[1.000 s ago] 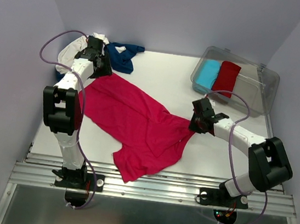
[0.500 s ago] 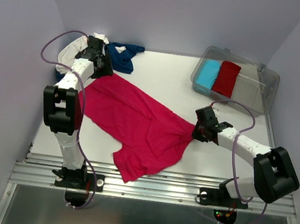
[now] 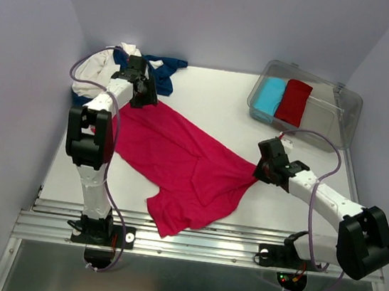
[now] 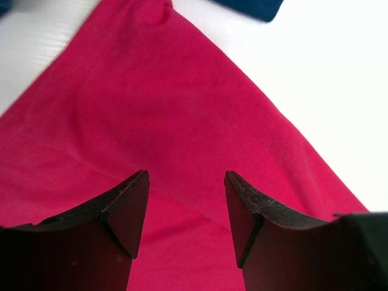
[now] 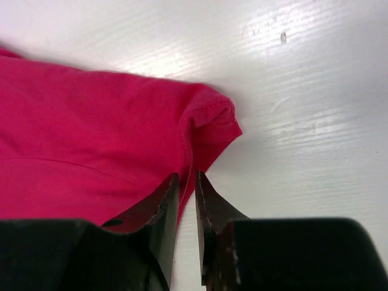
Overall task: Roll the t-shirts
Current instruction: Fold the T-shirt at the center of the board.
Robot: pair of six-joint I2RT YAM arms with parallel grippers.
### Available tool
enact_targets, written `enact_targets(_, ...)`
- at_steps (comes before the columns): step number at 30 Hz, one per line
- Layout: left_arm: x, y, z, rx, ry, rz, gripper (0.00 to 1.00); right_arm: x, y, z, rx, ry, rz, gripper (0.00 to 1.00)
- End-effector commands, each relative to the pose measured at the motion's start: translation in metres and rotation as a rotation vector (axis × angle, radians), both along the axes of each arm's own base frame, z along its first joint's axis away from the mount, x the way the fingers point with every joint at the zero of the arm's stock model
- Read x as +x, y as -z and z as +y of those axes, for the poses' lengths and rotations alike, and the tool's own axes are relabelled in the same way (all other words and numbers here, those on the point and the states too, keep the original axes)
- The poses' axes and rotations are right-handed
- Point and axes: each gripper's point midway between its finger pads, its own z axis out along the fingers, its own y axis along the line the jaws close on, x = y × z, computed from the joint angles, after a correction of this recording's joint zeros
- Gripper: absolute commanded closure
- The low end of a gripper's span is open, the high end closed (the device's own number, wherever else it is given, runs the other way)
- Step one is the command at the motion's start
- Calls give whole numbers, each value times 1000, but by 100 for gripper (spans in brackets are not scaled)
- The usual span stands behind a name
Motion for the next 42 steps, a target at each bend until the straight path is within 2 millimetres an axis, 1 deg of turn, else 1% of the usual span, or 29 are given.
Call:
enact_targets(1, 7, 3, -13, -18, 9, -11, 37, 25, -40, -4, -16, 36, -119, 76)
enact_targets(2, 8, 4, -16, -23, 10, -12, 37, 28, -38, -3, -22, 33, -111, 76)
enact_targets(4, 11, 14, -16, -20, 3, 3, 37, 35, -39, 1, -24, 31, -111, 76)
enact_targets(5, 14, 15, -16, -19, 0, 3, 37, 36, -35, 2, -27, 27, -105, 76)
enact_targets(6, 14, 22, -16, -13, -1, 17, 38, 40, -29, 5, -32, 18, -96, 76)
enact_targets(9, 15, 31, -14, -3, -8, 33, 38, 46, -20, 9, -38, 7, -79, 76)
enact_targets(10, 16, 33, -13, 2, -12, 37, 38, 47, -12, 11, -42, 1, -59, 76)
enact_targets(13, 16, 41, -11, 13, -16, 51, 38, 47, 1, 15, -35, -10, -35, 77)
enact_targets(14, 16, 44, -11, 15, -17, 57, 38, 45, 9, 14, -46, -9, -15, 77)
enact_targets(17, 12, 53, -9, 23, -20, 79, 38, 40, 27, 1, -76, 21, 22, 77)
enact_targets(18, 12, 55, -9, 25, -20, 82, 38, 39, 31, -6, -83, 41, 30, 77)
enact_targets(19, 11, 57, -8, 28, -21, 85, 38, 34, 38, -17, -100, 65, 48, 77)
enact_targets(21, 8, 61, -9, 27, -18, 94, 39, 31, 44, -28, -116, 86, 61, 77)
enact_targets(22, 8, 61, -10, 21, -14, 93, 38, 26, 49, -36, -130, 98, 74, 77)
enact_targets(23, 8, 62, -11, 17, -15, 95, 39, 27, 49, -46, -140, 125, 75, 77)
enact_targets(24, 5, 64, -15, 12, -5, 102, 39, 24, 52, -54, -147, 143, 85, 77)
enact_targets(27, 1, 65, -27, 7, 13, 105, 39, 26, 50, -69, -128, 192, 89, 78)
enact_targets(30, -3, 67, -37, -16, 23, 106, 39, 34, 46, -78, -110, 219, 81, 78)
enact_targets(31, -5, 67, -41, -26, 30, 107, 39, 35, 47, -77, -111, 214, 88, 78)
enact_targets(32, -4, 67, -43, -33, 34, 104, 39, 41, 44, -79, -109, 218, 77, 78)
enact_targets(33, -5, 66, -46, -39, 38, 104, 39, 44, 44, -80, -117, 219, 80, 78)
enact_targets(35, -4, 64, -49, -44, 42, 102, 39, 52, 39, -84, -131, 227, 65, 78)
enact_targets(36, -2, 58, -49, -44, 45, 92, 39, 60, 32, -84, -136, 220, 50, 78)
enact_targets(38, 0, 49, -48, -33, 45, 76, 39, 65, 21, -83, -138, 215, 32, 77)
enact_targets(39, 2, 38, -45, -23, 36, 57, 39, 70, 8, -81, -122, 206, 2, 75)
enact_targets(41, 5, 24, -42, -14, 32, 29, 39, 71, -6, -77, -97, 192, -31, 65)
enact_targets(42, 7, 11, -39, -9, 23, 3, 39, 71, -18, -71, -65, 160, -56, 60)
